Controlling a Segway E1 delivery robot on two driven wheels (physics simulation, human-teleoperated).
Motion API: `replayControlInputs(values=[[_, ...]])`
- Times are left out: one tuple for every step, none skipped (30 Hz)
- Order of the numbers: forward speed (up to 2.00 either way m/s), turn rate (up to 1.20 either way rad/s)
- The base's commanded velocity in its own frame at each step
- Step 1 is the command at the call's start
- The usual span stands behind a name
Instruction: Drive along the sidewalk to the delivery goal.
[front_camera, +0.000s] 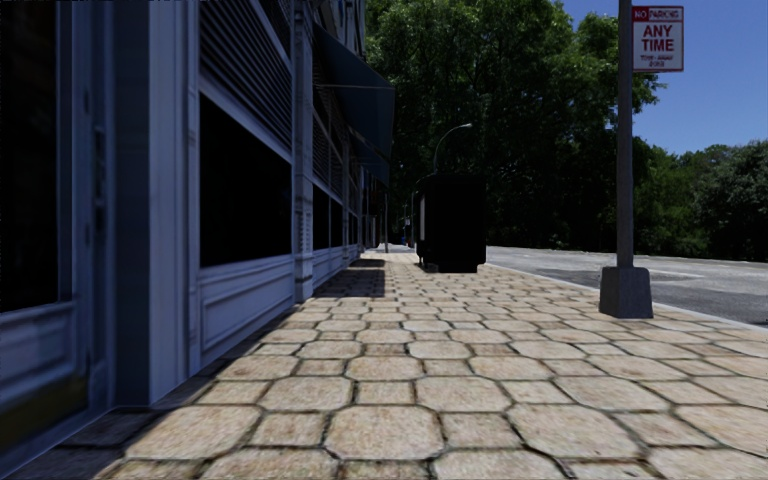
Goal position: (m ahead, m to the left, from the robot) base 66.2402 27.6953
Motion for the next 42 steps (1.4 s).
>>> replayControlInputs(values=[[2.0,0.0],[2.0,0.0],[2.0,0.0],[2.0,0.0],[2.0,0.0],[2.0,0.0],[2.0,0.0],[2.0,0.0],[2.0,0.0],[1.98,0.0],[1.98,0.0],[1.98,0.0],[1.98,0.0],[1.98,0.0],[1.98,0.0],[1.98,0.0],[1.98,0.0],[1.98,0.0],[1.98,0.0],[1.98,0.0],[1.98,0.0],[1.98,0.0],[1.98,0.0],[1.98,0.0],[1.98,0.0],[1.98,0.0],[1.98,0.0],[1.97,0.0],[1.97,0.0],[1.97,0.0],[1.97,0.0],[1.97,0.0],[1.97,0.0],[1.97,0.0],[1.97,0.0],[1.97,0.0],[1.97,0.0],[1.97,0.0],[1.97,0.0],[1.97,0.0],[1.97,0.0],[1.97,0.0]])
